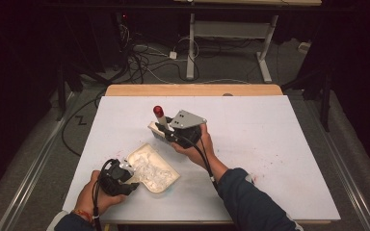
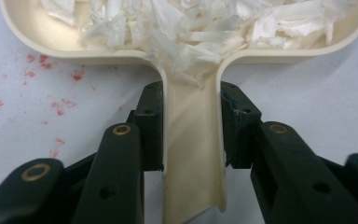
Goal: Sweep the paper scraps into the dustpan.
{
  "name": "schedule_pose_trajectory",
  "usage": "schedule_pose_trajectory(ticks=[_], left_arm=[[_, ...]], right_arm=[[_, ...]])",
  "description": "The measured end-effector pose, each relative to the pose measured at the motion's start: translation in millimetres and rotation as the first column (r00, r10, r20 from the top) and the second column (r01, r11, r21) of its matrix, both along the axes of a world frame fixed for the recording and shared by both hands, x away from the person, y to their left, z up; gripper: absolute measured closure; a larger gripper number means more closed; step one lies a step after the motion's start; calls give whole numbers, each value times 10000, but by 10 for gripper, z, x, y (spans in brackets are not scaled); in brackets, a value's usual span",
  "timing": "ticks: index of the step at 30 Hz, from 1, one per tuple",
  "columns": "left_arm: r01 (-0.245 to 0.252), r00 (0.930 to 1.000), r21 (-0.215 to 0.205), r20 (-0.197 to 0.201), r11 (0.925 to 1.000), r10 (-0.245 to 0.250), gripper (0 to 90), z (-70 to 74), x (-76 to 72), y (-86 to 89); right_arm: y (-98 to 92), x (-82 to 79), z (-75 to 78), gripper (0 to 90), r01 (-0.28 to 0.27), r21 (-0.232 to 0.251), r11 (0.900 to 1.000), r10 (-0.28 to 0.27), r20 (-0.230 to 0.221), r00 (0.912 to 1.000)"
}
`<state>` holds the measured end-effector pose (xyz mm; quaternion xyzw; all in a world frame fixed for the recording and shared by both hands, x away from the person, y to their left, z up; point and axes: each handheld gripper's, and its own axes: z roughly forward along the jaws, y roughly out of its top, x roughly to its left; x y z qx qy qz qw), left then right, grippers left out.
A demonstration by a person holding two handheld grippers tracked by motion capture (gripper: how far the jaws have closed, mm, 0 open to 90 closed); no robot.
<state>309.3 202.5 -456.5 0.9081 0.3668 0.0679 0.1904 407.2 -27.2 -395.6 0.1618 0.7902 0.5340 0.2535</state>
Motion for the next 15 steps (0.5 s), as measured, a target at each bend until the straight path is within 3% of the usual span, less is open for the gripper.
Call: schedule_pose_trajectory(ticks=[8, 9, 14, 15], left_arm=[[-112, 9999, 52, -60, 9999, 113, 635, 6, -13, 54], [-101, 9999, 72, -69, 9999, 102, 635, 6, -14, 59], [-105, 9999, 62, -127, 9999, 106, 635, 6, -15, 75], [-116, 9999, 91, -103, 9999, 117, 635, 6, -16, 71]], right_arm=[[57, -159, -18, 702, -1237, -350, 9917, 1234, -91, 9923], [34, -209, -15, 702, -1640, -228, 9862, 1634, -254, 9862], [0, -349, 5, 701, -2183, -241, 9756, 2172, -399, 9753], [-20, -426, 33, 703, -2560, -221, 9664, 2550, -401, 9661]])
